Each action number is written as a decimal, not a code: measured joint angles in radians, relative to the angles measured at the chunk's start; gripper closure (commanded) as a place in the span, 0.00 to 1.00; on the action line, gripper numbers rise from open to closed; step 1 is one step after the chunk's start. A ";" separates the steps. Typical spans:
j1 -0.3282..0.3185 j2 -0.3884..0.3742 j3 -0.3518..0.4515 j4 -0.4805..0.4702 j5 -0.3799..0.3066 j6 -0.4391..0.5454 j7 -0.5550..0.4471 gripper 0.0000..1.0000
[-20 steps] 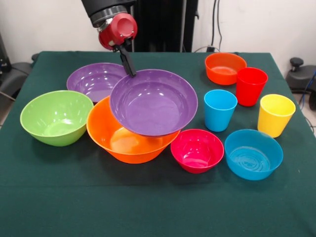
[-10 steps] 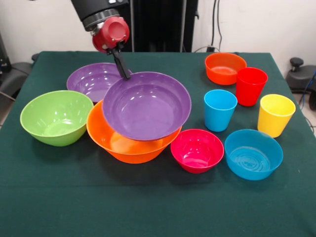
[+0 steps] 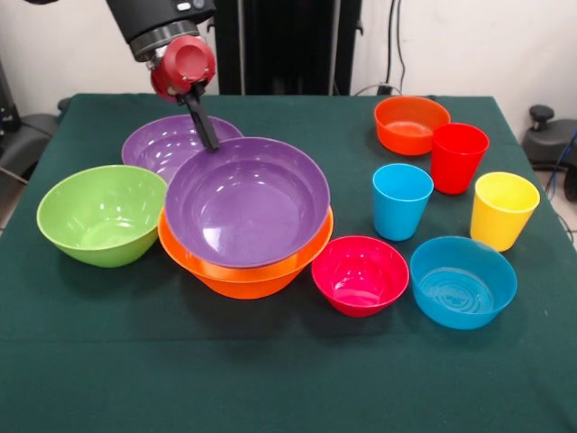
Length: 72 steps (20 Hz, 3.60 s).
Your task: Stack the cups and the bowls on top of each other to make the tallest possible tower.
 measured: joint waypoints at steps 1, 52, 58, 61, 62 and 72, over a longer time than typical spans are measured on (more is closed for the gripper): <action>-0.002 0.003 0.003 -0.004 0.000 0.000 0.000 1.00; 0.053 -0.093 -0.012 -0.002 -0.137 0.000 0.000 0.00; 0.121 -0.219 -0.019 0.007 -0.077 0.008 0.000 0.00; 0.151 -0.272 -0.024 0.008 -0.043 0.033 0.000 0.00; 0.165 -0.293 -0.029 0.008 -0.028 0.050 0.000 0.00; 0.266 -0.435 -0.082 0.009 0.067 0.195 0.000 0.00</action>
